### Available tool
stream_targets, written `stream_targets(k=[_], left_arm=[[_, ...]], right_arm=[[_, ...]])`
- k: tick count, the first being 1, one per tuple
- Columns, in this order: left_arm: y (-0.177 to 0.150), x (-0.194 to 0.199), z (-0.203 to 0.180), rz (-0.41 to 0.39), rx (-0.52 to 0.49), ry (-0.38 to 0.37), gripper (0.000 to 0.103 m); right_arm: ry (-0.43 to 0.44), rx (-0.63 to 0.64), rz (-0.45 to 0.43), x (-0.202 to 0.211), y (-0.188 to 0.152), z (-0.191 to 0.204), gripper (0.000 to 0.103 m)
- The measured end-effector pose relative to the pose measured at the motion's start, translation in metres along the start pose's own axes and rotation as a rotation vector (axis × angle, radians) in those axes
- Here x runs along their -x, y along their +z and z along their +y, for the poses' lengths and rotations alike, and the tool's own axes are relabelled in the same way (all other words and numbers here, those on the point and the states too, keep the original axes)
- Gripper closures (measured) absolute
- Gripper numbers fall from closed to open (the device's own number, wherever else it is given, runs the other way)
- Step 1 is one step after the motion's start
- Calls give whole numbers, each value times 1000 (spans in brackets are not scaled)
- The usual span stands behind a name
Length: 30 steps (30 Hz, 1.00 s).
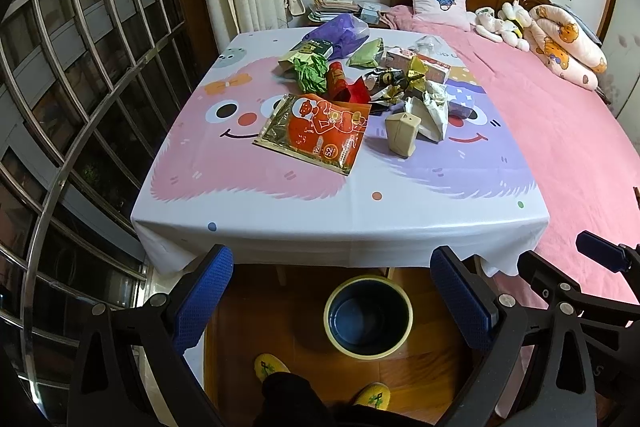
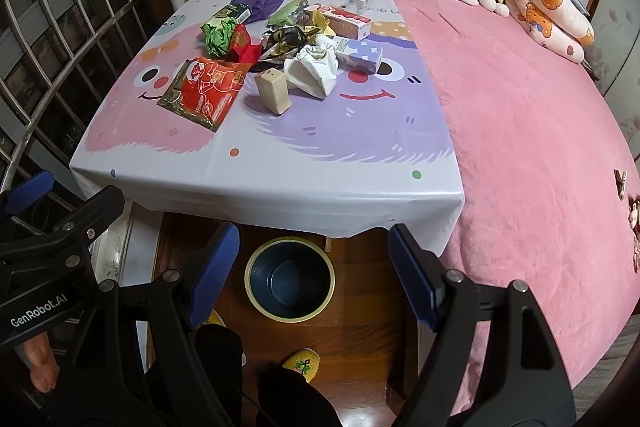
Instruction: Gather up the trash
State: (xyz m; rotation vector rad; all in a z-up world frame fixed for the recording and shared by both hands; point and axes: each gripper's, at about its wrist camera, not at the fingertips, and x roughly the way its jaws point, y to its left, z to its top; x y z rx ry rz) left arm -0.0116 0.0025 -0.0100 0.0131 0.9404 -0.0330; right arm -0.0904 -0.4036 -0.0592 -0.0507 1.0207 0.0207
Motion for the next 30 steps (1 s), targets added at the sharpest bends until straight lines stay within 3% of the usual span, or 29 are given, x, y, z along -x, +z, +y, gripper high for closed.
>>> stream_targets(k=[18, 30], left_arm=[[21, 12, 7, 13, 36, 24, 2], [58, 35, 26, -69, 79, 74, 2]], right_arm=[[32, 30, -30, 12, 18, 1, 27], [68, 69, -111, 25, 53, 18, 27]])
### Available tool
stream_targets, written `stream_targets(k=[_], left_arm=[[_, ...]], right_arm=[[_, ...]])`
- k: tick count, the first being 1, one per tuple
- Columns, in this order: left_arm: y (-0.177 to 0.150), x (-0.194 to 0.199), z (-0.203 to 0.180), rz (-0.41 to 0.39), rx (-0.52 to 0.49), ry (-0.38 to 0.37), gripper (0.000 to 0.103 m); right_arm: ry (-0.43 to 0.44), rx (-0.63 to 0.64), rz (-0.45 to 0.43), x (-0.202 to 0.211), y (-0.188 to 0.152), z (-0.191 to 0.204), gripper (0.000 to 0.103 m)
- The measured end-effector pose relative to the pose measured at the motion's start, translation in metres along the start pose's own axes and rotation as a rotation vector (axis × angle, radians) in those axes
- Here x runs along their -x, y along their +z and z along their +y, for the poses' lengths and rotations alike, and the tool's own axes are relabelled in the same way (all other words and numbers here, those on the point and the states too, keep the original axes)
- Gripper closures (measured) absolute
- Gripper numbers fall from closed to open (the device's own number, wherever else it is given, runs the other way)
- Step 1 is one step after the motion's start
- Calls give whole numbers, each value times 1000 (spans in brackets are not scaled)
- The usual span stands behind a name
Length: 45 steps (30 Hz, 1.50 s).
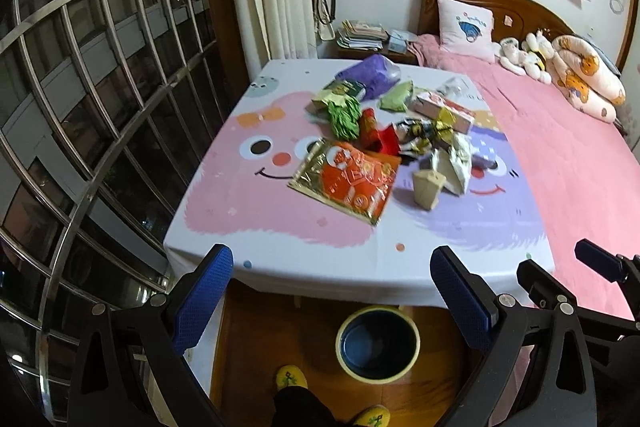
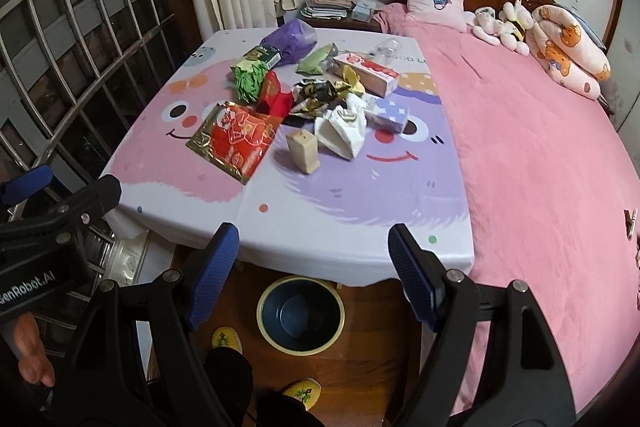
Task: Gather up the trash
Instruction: 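Reach the left gripper to the orange snack bag and grasp it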
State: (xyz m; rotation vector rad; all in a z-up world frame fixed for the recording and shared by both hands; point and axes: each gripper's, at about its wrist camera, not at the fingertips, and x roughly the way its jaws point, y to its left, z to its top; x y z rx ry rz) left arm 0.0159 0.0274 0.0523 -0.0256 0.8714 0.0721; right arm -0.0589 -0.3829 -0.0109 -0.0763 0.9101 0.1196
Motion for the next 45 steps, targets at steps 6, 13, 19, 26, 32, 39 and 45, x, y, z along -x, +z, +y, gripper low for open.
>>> stream_targets(k=[6, 13, 19, 26, 32, 39, 45], left_arm=[[32, -23, 26, 8, 51, -22, 2], [97, -93, 56, 65, -26, -109, 2], [144, -176, 69, 174, -173, -208, 2], [164, -270, 68, 291, -337, -323, 2], [166, -328, 46, 368, -473, -405, 2], [167, -379, 21, 479, -553, -506, 2], [159, -396, -6, 525, -636, -560, 2]], right_arm=[[23, -14, 30, -28, 24, 1, 27], [29, -45, 59, -84, 62, 1, 27], [3, -31, 108, -151, 83, 15, 29], [-97, 30, 194, -238, 95, 23, 30], [-97, 45, 237, -280, 98, 21, 34], [-101, 54, 249, -299, 99, 30, 56], [-97, -37, 247, -299, 101, 26, 62]])
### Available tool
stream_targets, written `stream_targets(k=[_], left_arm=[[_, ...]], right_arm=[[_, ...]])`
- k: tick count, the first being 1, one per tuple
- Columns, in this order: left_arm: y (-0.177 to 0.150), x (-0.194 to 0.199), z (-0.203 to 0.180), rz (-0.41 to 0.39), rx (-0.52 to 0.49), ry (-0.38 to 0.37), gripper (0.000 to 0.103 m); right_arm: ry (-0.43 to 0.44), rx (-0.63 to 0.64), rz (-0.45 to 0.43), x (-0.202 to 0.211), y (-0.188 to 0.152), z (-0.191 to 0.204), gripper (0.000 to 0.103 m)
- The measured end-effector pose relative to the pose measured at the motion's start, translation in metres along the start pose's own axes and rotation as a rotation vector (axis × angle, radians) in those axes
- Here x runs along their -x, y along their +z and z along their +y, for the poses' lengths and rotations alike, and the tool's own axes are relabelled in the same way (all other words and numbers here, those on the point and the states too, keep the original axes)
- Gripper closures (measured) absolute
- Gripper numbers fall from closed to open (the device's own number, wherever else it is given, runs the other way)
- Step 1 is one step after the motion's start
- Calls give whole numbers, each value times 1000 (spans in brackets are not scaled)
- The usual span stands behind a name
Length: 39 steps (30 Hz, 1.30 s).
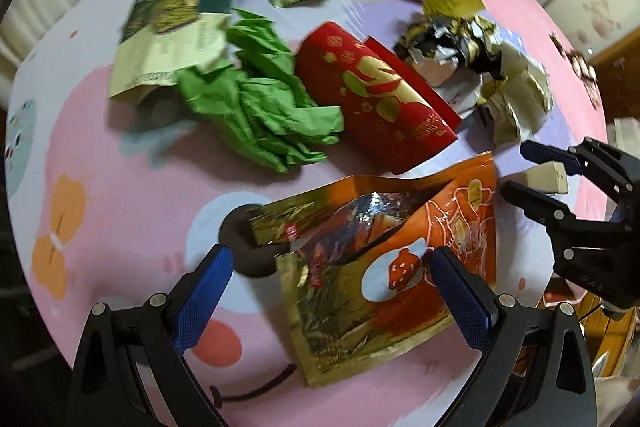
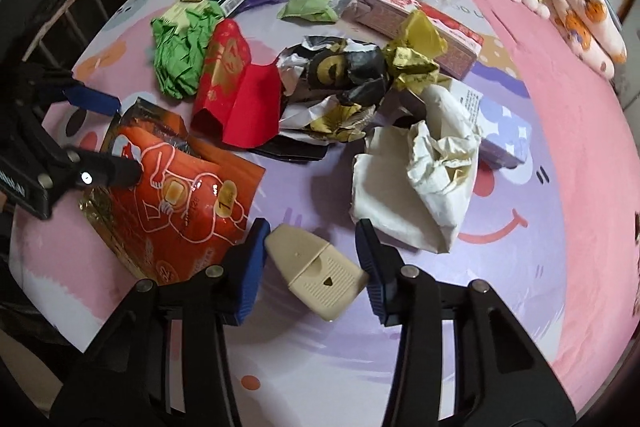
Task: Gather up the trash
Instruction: 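Reach the left gripper to the orange snack bag and grasp it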
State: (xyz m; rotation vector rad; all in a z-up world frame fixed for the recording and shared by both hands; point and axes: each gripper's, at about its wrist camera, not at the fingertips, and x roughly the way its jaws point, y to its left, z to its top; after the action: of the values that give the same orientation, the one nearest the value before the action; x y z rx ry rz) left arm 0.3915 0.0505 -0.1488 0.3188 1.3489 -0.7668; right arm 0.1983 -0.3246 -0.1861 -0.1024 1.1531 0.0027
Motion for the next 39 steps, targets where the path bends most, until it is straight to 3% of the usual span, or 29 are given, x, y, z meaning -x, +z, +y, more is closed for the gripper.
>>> stream_targets(k=[11, 15, 19, 21, 24, 28, 33, 35, 39], left_arm=[[30, -39, -45, 37, -113, -21, 13], [33, -47, -77, 29, -157, 32, 31], [35, -59, -109, 23, -183, 97, 38], [35, -64, -127, 9, -188, 132, 46], [28, -65, -147, -9, -206, 175, 70], [24, -74, -191, -32, -243, 242, 91], [19, -68, -227, -66, -194, 234, 100], [19, -63, -242, -92, -168, 236, 101], [16, -54, -275, -144, -102, 242, 102]], right_arm=[[19, -61, -19, 3, -6, 3, 62], [25, -79, -30, 3, -7, 3, 62], [30, -82, -38, 3, -9, 6, 62], [32, -83, -43, 3, -10, 7, 62], [33, -83, -41, 3, -12, 10, 63], [47, -76, -40, 4, -17, 12, 64], [84, -99, -38, 11, -25, 10, 65], [107, -113, -43, 16, -28, 6, 77], [161, -165, -62, 29, -35, -7, 82]])
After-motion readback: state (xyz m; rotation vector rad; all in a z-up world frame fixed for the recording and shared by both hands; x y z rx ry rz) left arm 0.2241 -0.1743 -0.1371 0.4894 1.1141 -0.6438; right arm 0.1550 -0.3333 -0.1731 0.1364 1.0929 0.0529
